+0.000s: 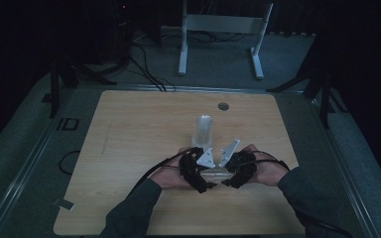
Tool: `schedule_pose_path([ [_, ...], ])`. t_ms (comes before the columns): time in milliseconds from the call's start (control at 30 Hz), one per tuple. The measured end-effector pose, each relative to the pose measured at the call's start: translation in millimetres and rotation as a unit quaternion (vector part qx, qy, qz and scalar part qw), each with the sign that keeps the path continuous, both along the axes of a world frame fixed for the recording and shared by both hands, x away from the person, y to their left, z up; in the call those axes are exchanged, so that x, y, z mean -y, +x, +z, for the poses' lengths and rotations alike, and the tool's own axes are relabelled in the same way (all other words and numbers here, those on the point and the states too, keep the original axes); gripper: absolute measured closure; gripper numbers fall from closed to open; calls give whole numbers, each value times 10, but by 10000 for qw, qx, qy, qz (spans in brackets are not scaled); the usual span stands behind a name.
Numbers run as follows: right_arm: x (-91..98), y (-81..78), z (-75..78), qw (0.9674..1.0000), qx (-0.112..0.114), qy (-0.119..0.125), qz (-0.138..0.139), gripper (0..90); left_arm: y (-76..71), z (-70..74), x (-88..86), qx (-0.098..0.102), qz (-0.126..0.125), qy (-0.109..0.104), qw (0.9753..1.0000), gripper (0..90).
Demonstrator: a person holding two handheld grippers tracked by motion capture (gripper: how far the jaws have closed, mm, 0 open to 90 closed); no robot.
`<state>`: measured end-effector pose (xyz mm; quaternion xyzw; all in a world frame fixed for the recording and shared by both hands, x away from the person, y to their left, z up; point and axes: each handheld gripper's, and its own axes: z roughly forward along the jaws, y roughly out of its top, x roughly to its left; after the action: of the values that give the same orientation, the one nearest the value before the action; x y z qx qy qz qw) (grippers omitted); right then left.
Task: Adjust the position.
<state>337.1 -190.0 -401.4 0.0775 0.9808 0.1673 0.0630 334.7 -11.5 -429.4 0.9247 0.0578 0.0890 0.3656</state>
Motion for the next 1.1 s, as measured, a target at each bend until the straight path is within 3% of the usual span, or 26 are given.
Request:
schedule_pose_path([
  [500, 154, 4, -46, 9996, 14, 102, -257, 415, 8, 86, -37, 141, 197, -304, 9992, 146],
  [967, 336, 41, -127, 9958, 103, 112, -900, 416, 15, 114, -106, 273, 381, -488, 9977, 168],
  [1100, 404, 51, -142, 9926, 135, 202, -1186, 416, 19, 122, -125, 318, 436, -547, 9970, 186],
])
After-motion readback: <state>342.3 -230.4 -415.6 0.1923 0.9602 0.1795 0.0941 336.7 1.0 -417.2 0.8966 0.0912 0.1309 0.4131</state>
